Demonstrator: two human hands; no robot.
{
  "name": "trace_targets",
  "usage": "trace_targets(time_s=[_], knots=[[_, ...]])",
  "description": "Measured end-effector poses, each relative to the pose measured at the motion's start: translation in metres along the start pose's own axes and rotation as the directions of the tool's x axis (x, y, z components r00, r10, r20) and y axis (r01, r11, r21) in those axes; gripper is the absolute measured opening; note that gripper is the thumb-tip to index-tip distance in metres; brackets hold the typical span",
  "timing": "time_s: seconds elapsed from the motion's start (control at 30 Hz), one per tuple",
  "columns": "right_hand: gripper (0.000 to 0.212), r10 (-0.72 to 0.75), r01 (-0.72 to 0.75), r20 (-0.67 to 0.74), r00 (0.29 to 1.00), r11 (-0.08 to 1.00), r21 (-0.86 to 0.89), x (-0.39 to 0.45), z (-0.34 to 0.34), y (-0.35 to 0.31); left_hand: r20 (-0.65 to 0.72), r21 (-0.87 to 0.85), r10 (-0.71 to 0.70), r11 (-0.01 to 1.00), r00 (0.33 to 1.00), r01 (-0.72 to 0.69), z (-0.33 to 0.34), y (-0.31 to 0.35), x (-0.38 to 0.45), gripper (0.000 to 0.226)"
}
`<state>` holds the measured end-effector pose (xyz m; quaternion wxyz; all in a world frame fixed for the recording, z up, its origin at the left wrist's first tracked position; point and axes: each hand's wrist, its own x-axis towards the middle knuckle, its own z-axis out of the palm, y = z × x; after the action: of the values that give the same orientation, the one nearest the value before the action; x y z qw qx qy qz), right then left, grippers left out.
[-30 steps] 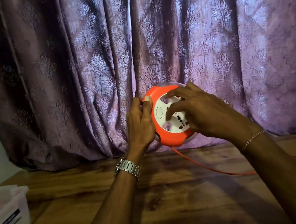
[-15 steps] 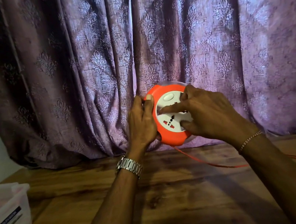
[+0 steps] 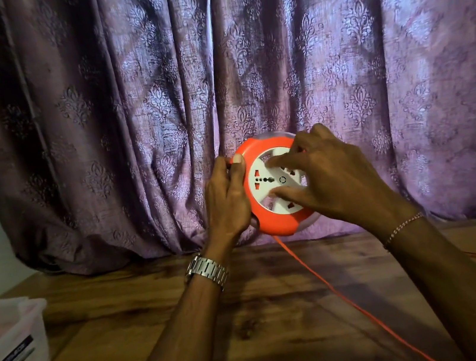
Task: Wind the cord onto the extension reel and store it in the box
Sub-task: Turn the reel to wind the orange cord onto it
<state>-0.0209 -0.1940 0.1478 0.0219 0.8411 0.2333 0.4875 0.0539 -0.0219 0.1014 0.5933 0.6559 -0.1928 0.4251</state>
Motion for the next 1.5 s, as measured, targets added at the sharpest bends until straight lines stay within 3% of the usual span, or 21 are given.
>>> trace_targets(time_s=[0.07, 0.23, 0.43, 0.8, 1.07, 1.23, 1.37, 1.4, 1.5], knots=[[0.023, -0.068, 0.064, 0.039, 0.997, 0.995, 0.081, 0.001, -0.003, 0.001, -0.007, -0.006, -0.001, 1.000, 1.000, 0.001, 0.000, 0.000, 0.000, 0.032], [0.052, -0.174, 0.158, 0.218, 0.960, 0.984, 0.087, 0.002, -0.005, -0.004, -0.007, 0.003, 0.001, 1.000, 1.000, -0.001, -0.001, 0.001, -0.001, 0.036], [0.055, -0.121, 0.132, 0.253, 0.960, 0.991, -0.027, 0.002, -0.004, -0.005, 0.004, 0.038, 0.015, 0.999, 1.000, -0.015, -0.001, 0.004, -0.002, 0.041], [0.059, -0.013, 0.011, 0.222, 0.975, 1.000, 0.012, -0.004, 0.000, -0.004, 0.003, 0.020, -0.004, 1.000, 1.000, 0.004, -0.001, 0.000, 0.001, 0.034], [0.075, 0.229, -0.229, 0.016, 0.973, 0.973, 0.019, 0.000, 0.010, -0.002, -0.001, 0.004, 0.008, 1.000, 1.000, -0.008, 0.000, 0.000, 0.001, 0.036], [0.061, 0.104, -0.104, -0.044, 0.994, 0.995, 0.003, 0.000, 0.004, -0.004, 0.001, -0.005, -0.004, 1.000, 1.000, 0.004, 0.000, 0.001, 0.002, 0.035], [0.022, -0.006, 0.006, -0.026, 1.000, 1.000, 0.007, 0.001, -0.004, -0.001, -0.002, 0.008, -0.005, 1.000, 1.000, 0.005, -0.001, 0.000, 0.001, 0.040], [0.020, -0.051, 0.050, 0.022, 0.998, 0.999, 0.019, 0.002, -0.005, 0.000, -0.001, 0.004, -0.009, 1.000, 1.000, 0.009, -0.001, 0.000, 0.001, 0.042], [0.046, -0.117, 0.109, 0.173, 0.978, 0.993, 0.054, 0.002, -0.006, 0.000, 0.004, -0.010, -0.013, 1.000, 1.000, 0.013, -0.001, -0.001, 0.001, 0.045]])
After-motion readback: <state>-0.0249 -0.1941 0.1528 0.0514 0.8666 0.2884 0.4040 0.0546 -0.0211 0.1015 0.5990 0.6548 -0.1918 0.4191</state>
